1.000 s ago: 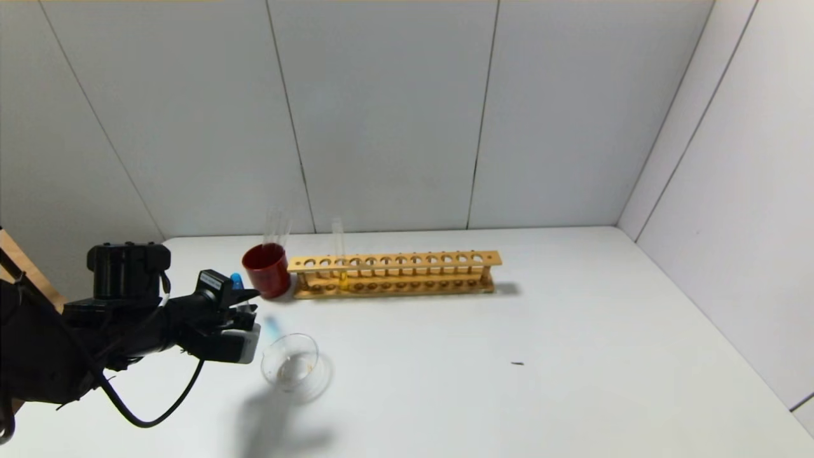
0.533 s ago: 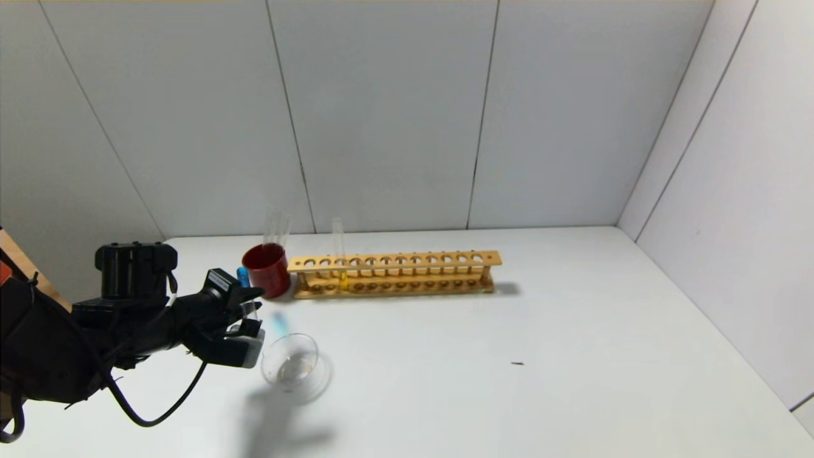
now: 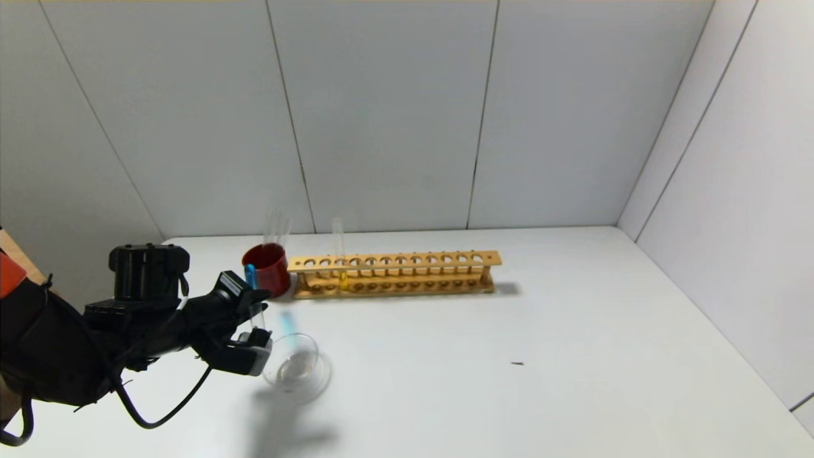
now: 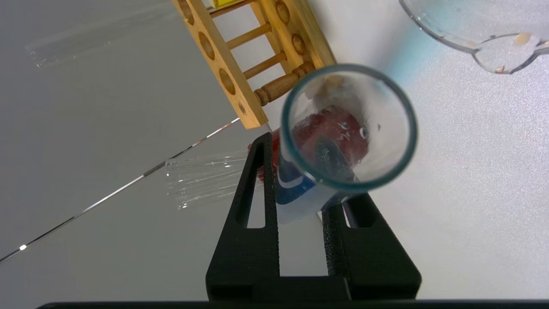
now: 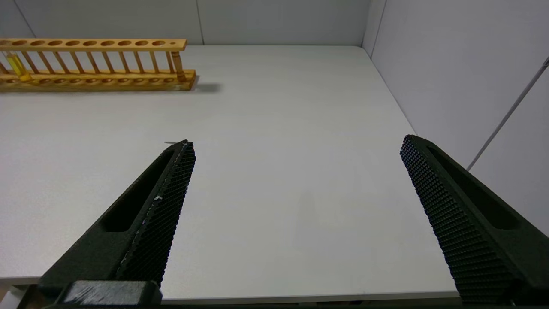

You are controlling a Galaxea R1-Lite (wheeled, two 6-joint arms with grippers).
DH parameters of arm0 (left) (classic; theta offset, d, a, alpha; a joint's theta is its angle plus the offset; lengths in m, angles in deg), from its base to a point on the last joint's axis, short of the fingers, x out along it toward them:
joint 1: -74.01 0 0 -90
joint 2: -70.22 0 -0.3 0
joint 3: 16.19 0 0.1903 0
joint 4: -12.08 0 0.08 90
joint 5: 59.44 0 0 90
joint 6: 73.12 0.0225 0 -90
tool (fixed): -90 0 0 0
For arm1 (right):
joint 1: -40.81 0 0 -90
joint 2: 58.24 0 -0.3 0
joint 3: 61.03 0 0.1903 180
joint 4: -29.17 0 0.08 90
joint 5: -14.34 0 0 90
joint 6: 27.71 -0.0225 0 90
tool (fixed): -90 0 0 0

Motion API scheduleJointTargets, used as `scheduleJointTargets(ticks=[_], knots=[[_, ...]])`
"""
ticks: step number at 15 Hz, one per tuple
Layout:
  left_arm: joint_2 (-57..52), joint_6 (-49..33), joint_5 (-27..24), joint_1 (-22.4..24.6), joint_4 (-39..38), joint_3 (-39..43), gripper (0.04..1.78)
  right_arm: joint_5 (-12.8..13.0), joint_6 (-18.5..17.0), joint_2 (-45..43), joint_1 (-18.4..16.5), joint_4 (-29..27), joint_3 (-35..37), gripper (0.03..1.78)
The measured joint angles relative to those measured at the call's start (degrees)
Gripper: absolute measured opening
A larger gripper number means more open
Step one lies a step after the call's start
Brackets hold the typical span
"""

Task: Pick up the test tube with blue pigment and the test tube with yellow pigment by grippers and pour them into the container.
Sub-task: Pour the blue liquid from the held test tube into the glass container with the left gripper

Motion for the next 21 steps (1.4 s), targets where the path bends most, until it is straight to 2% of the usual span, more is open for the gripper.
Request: scheduleJointTargets(ticks=[7,21], knots=[[2.6,0.3,1.8,-0.6,-3.3,-0.6,0.33,0.0,0.0,0.0,0.0,0.0,0.0,1.75],[4.5,7.9,1.7,-1.3,-6.8,-1.6,0.33,0.0,0.0,0.0,0.0,0.0,0.0,1.75]])
